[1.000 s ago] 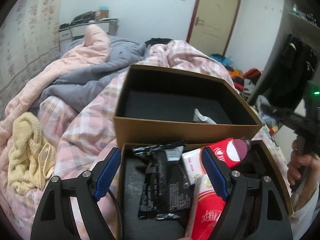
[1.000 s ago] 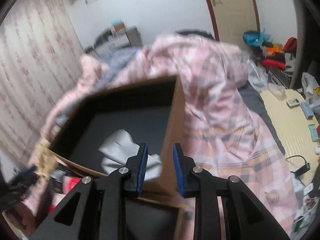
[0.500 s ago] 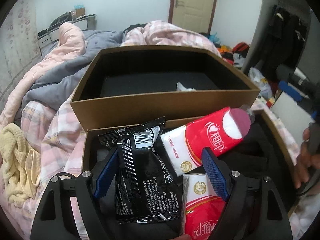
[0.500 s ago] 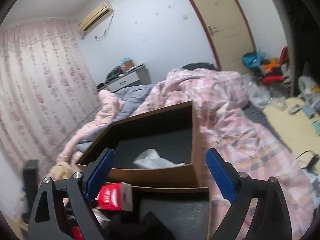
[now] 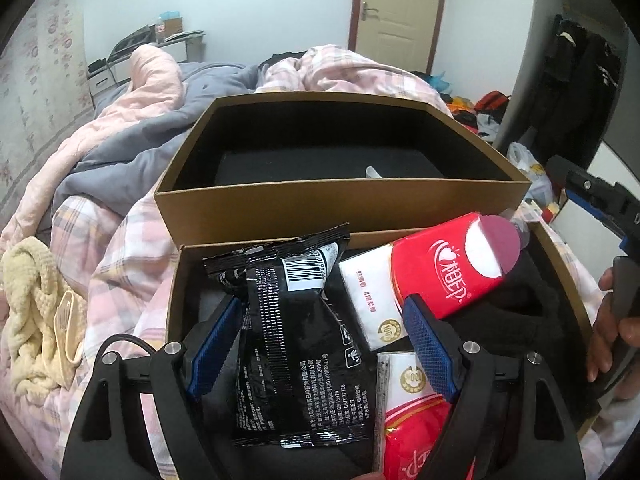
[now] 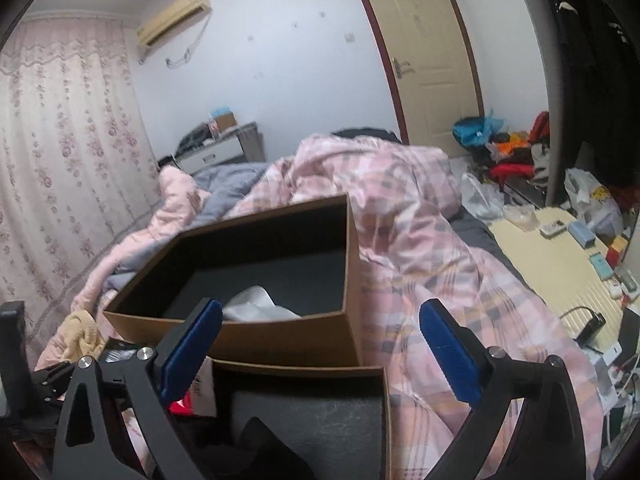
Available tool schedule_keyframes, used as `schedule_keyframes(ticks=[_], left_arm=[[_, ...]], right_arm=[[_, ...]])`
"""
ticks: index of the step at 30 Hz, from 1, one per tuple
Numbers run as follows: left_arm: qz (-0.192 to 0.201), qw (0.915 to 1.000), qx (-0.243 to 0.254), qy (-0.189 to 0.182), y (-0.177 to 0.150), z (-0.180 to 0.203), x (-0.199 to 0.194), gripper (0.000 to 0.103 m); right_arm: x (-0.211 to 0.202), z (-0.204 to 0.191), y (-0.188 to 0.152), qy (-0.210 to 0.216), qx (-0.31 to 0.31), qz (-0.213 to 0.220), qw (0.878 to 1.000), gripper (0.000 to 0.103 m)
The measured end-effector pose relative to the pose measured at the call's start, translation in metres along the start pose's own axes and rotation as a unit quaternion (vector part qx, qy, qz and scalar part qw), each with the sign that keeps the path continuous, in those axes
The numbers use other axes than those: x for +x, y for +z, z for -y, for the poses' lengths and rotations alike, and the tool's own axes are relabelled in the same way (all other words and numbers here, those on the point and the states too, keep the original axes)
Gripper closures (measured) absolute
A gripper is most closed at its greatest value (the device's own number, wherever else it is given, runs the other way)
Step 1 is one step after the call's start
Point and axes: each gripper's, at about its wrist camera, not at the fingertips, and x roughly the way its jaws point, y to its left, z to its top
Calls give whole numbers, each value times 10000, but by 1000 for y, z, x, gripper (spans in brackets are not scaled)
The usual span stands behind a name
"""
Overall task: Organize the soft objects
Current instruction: 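Move the left gripper down over the red tissue packs in the lower box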
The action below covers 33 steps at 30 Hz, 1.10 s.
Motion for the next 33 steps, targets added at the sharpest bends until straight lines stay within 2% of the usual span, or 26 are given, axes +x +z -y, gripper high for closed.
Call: schedule_keyframes(ticks=[6,10,18,24,27,33], left_arm=[[-8,10000,-13,29,0,-1,0,23],[7,10000,-1,32,0,-2,1,23],[33,10000,34,40,-1,0,-1,23],[37,10000,39,43,-1,0,-1,23],[40,10000,41,46,-1,1,-1,23],[38,10000,41,45,-1,0,-1,23]], right_arm=[[3,-7,-3,-184,-217,-165,9995,4],[1,-17,-6,-450,-527,-128,9975,4],[0,-47,-17,-1006,-1427,30,9846,4],[-2,-59,-24,-1186,-1905,163,9744,4],[-2,-58,-22,-1193,-1932,167,9737,4],[-5,-47,-14,-1046,-1521,182,9827,4]])
